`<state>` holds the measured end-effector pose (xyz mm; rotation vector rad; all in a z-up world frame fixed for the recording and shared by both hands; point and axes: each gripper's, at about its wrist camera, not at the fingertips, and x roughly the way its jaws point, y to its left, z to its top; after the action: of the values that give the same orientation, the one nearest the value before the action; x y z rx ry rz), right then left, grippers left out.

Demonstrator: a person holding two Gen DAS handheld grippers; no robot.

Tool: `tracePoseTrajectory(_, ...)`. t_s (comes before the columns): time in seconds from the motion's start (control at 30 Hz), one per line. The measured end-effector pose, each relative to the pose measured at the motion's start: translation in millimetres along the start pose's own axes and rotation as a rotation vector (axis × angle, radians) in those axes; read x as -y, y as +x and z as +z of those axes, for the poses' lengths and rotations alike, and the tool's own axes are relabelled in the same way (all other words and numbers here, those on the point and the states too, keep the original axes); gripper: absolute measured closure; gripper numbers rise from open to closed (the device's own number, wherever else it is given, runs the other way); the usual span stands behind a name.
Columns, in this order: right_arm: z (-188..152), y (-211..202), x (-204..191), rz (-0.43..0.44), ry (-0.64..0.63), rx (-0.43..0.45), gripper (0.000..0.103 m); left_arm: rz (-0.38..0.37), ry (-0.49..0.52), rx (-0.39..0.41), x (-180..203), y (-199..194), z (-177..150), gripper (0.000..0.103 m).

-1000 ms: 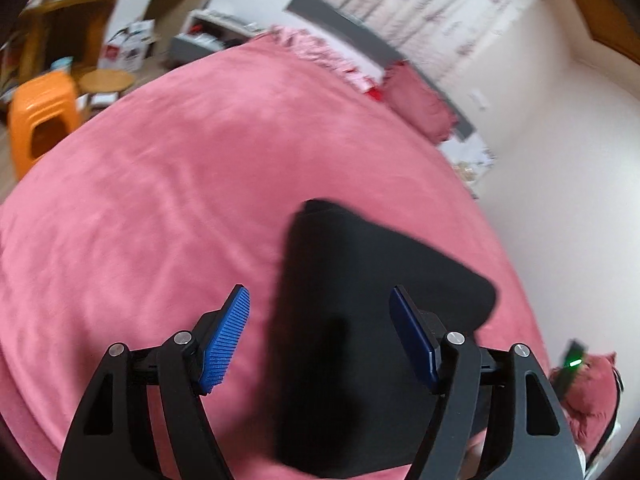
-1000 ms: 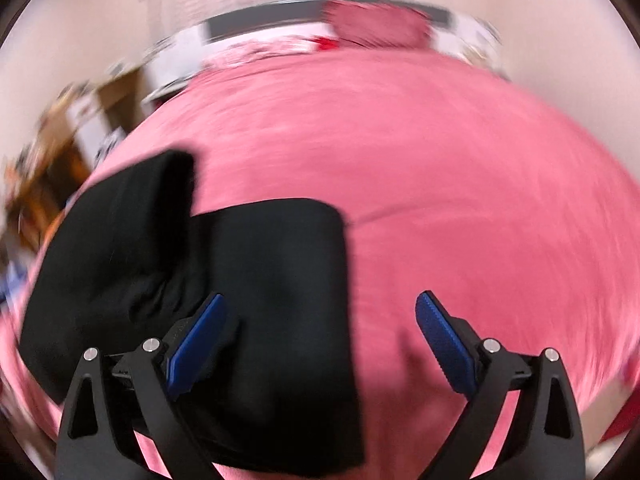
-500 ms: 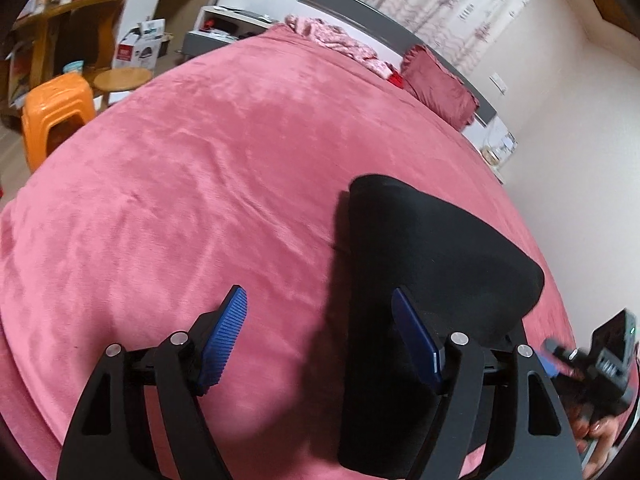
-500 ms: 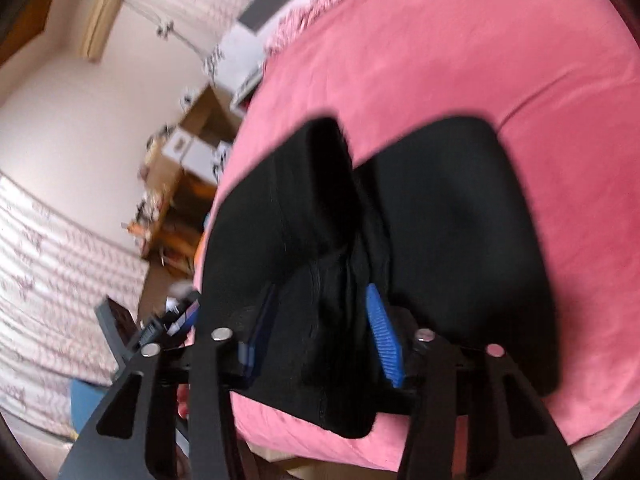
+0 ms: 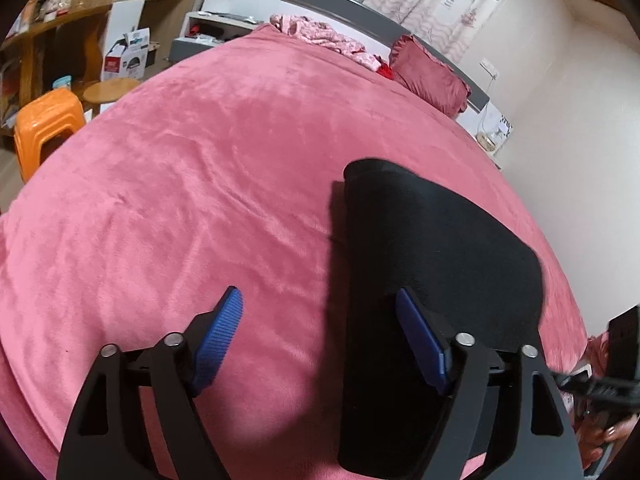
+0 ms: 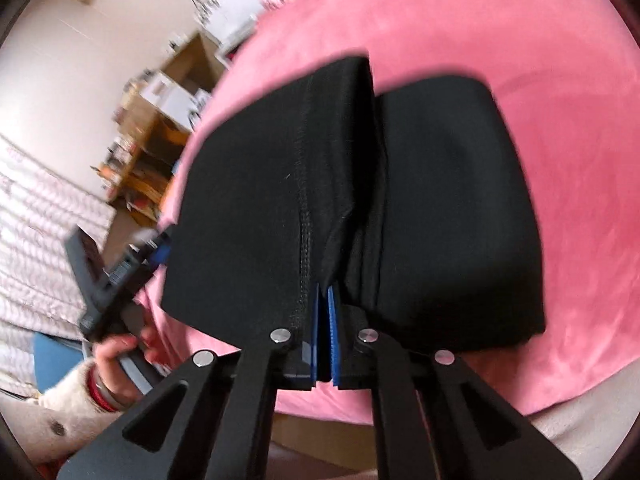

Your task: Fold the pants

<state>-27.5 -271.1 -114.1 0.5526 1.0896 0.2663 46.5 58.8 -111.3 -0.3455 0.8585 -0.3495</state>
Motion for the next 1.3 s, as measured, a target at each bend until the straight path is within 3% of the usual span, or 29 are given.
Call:
tracePoseTrajectory(0.07, 2, -3, -6, 0.018, 0.007, 0.027, 0.087, 0.006, -0.011, -0.018, -2, 3, 0, 0.024)
tracePoseTrajectory(0.1, 6, -7, -6, 0.032, 0.007, 0.045, 0.059, 0.005, -0.018, -0.024, -4, 3, 0, 0.024)
tracePoseTrajectory(0.17, 12, -21, -5, 0.020, 0.012, 0.123, 0.030, 0.006, -0.030, -0.024, -6, 4, 1, 0.021)
tracePoseTrajectory(0.23, 18, -21, -1, 0.007, 0.017, 0.147, 0.032, 0.003, -0.035, -0.024, -7, 5, 1, 0.021)
tracePoseTrajectory(0.3, 23, -12, 6, 0.012, 0.041, 0.120, 0.048, 0.000, -0.038, -0.020, -8, 5, 1, 0.021)
tracePoseTrajectory(0.37, 27, 3, 14, 0.035, 0.082, 0.086, 0.056, -0.007, -0.046, -0.022, -10, 6, 1, 0.020)
tracePoseTrajectory(0.5, 37, 19, 11, 0.121, 0.095, 0.073, 0.056, 0.021, -0.066, -0.016, -17, 7, 1, 0.018)
tracePoseTrajectory(0.57, 45, 31, -2, 0.112, 0.057, 0.072, 0.057, 0.054, -0.083, -0.020, -22, 10, 1, 0.018)
tracePoseTrajectory(0.67, 50, 33, -7, 0.101, 0.060, 0.097, 0.086, 0.076, -0.093, -0.029, -24, 12, -1, 0.018)
tracePoseTrajectory(0.7, 51, 29, -7, 0.123, 0.078, 0.107, 0.090, 0.082, -0.088, -0.027, -22, 11, -1, 0.018)
tracePoseTrajectory(0.87, 51, -34, -10, 0.197, 0.044, 0.232, 0.092, 0.057, -0.026, 0.021, 3, 0, 6, 0.018)
tracePoseTrajectory(1.03, 53, -87, -5, 0.175, 0.016, 0.324, 0.092, -0.012, 0.197, 0.052, 67, 0, 9, 0.018)
tracePoseTrajectory(1.17, 51, -76, 13, 0.095, 0.071, 0.298, 0.092, -0.004, 0.348, -0.006, 106, 23, -4, 0.018)
tracePoseTrajectory(1.3, 32, -42, 59, 0.047, 0.207, 0.223, 0.092, 0.008, 0.378, -0.090, 114, 51, -20, 0.015)
